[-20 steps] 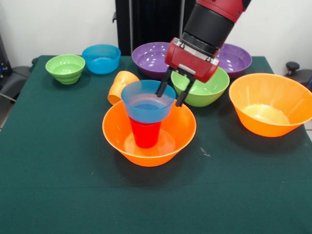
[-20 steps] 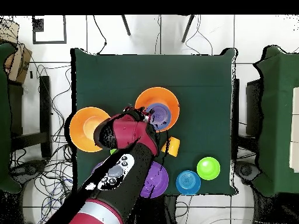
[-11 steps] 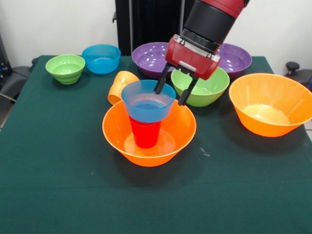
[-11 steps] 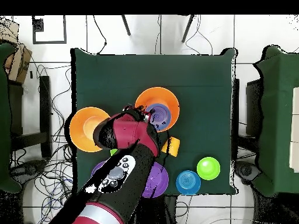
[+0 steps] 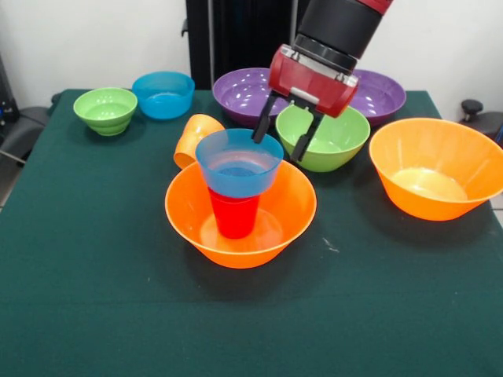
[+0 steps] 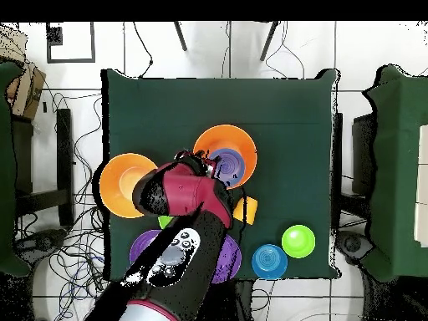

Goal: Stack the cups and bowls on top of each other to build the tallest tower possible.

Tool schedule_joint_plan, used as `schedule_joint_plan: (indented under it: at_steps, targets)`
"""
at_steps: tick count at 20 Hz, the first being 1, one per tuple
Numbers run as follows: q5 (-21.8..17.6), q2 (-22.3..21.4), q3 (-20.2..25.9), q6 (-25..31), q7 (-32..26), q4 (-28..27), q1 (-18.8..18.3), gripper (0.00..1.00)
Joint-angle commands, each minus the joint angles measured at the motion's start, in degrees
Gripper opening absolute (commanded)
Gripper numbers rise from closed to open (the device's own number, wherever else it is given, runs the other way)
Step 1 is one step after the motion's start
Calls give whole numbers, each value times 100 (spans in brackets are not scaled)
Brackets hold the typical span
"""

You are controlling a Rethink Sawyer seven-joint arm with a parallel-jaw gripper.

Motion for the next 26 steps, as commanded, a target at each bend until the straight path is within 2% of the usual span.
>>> schedule_joint_plan:
  at_steps: [1,4,7,8,12,16,18,21,26]
  targets:
    - [-516,-807,1457,9,-27,1088,-760,100]
    - [-811,-1298,1833,-213,-180,1815,-1269,100]
    - [-1111,-1997,2130,-112,-399,2560,-1800,100]
    - [-1228,-2254,2318,-81,-519,2836,-2084,100]
    - [-1542,-3260,3279,205,-1113,3921,-3597,100]
    - [-1705,-4133,4433,504,-1899,4822,-5369,100]
    - [-1865,-4219,5054,463,-2080,5176,-6198,100]
    - [-2462,-3916,5388,76,-1786,5446,-6892,100]
    - [-3343,-3606,5471,-84,-1471,5411,-7287,100]
